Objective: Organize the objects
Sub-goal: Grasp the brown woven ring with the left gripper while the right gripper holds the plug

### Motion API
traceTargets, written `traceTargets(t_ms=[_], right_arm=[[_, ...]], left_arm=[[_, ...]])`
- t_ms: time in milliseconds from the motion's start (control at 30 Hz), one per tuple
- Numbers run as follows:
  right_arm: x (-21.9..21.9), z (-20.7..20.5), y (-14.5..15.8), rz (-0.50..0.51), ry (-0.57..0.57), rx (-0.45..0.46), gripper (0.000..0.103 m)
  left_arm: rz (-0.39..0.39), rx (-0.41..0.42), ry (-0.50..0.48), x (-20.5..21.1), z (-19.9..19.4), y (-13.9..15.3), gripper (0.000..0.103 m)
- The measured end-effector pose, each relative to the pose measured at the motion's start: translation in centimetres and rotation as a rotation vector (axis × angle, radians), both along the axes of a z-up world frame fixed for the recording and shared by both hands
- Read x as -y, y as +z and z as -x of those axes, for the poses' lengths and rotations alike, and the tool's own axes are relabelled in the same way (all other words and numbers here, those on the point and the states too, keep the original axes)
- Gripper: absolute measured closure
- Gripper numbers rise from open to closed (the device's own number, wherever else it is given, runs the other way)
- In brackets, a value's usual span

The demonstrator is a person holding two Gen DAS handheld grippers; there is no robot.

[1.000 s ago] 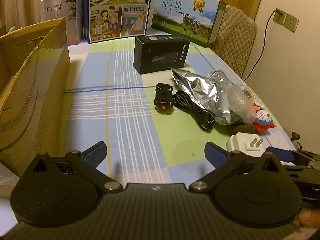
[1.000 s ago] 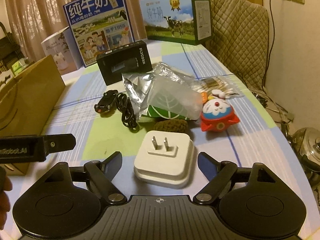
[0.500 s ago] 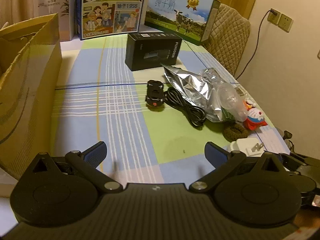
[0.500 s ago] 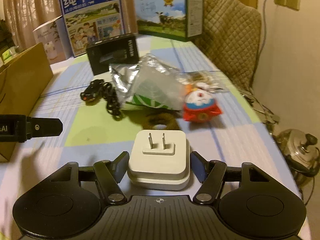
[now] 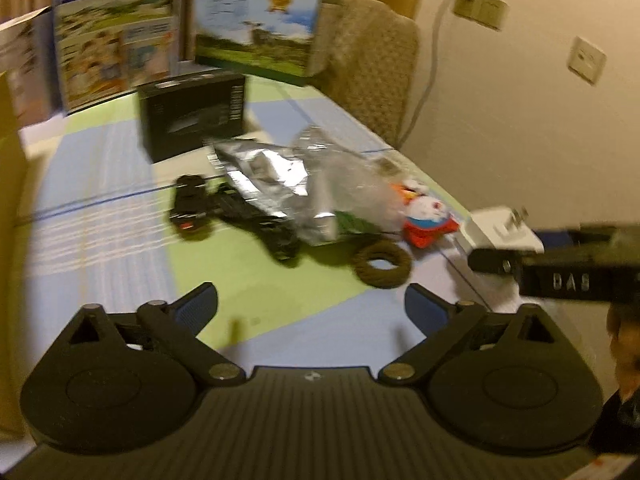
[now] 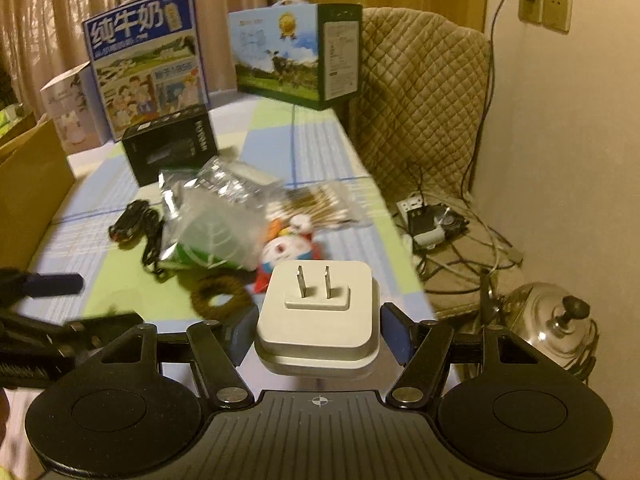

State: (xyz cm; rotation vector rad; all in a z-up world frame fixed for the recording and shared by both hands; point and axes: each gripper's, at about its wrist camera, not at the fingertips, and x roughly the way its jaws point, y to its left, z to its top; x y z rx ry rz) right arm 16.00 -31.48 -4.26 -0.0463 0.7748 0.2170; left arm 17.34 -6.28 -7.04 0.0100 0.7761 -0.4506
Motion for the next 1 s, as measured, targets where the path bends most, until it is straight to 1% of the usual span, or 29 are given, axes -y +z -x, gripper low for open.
traceTargets(t_ms=[33, 133, 200, 267, 300, 333, 400, 567, 600, 633, 667, 700, 733, 833, 933, 1000], right_arm=[[0.4, -0.2, 0.0, -0.007, -0.011, 0.0, 0.04], [1.2, -0.5, -0.2, -0.025, -0.047, -0.011, 0.04], [1.5, -0.6, -0.2, -0.035, -0.064, -0.012, 0.04], [1.7, -0.7, -0.1, -0.048, -0.081, -0.011, 0.04], [1.8, -0.7, -0.1, -0.053, -0.087, -0.01, 0.04], [1.9, -0.8, 0.0, -0.058, -0.091, -0.01, 0.04], [1.9, -0.9, 0.0, -0.065, -0.097, -0.011, 0.04], [1.9, -1.0, -0.1, -0.073, -0.113, -0.012, 0.04], [1.8, -1.0, -0.1, -0.074, -0.116, -0.013, 0.04], [1.8, -0.9, -0.2, -0.074, -0.116, -0.013, 0.04], [1.8, -1.0, -0.2, -0.074, -0.114, -0.013, 0.04], [1.7, -1.0, -0.2, -0.075, -0.113, -0.013, 0.04], [1.6, -1.0, -0.2, -0.076, -0.112, -0.013, 0.04], [1.2, -0.8, -0.3, -0.08, -0.102, -0.013, 0.04], [0.4, -0.3, -0.3, -0.088, -0.076, -0.011, 0.04], [-0.3, 0.1, -0.3, -0.093, -0.053, -0.012, 0.04]], left_arm=[[-0.001, -0.001, -0.016, 0.6, -0.2, -0.2, 0.014], [-0.017, 0.01, -0.052, 2.3, -0.8, -0.9, 0.019], [-0.019, 0.021, -0.075, 3.1, -1.2, -1.3, 0.02], [-0.026, 0.026, -0.089, 3.8, -1.6, -1.9, 0.027], [-0.024, 0.023, -0.102, 4.1, -1.8, -2.2, 0.038], [-0.026, 0.018, -0.11, 4.4, -1.9, -2.5, 0.041], [-0.028, 0.013, -0.124, 5.1, -2.1, -3.1, 0.043], [-0.042, 0.04, -0.16, 6.7, -2.2, -3.5, 0.043], [-0.044, 0.044, -0.162, 7.0, -2.3, -3.5, 0.046], [-0.05, 0.048, -0.16, 7.2, -2.4, -3.5, 0.056], [-0.063, 0.056, -0.152, 7.3, -2.5, -3.5, 0.062], [-0.074, 0.059, -0.146, 7.3, -2.5, -3.4, 0.068], [-0.072, 0.052, -0.141, 7.1, -2.6, -3.4, 0.076], [-0.083, 0.023, -0.131, 6.0, -2.1, -3.0, 0.086], [-0.115, 0.003, -0.113, 4.5, -0.8, -2.4, 0.087], [-0.118, -0.014, -0.089, 3.1, 0.1, -2.1, 0.087]])
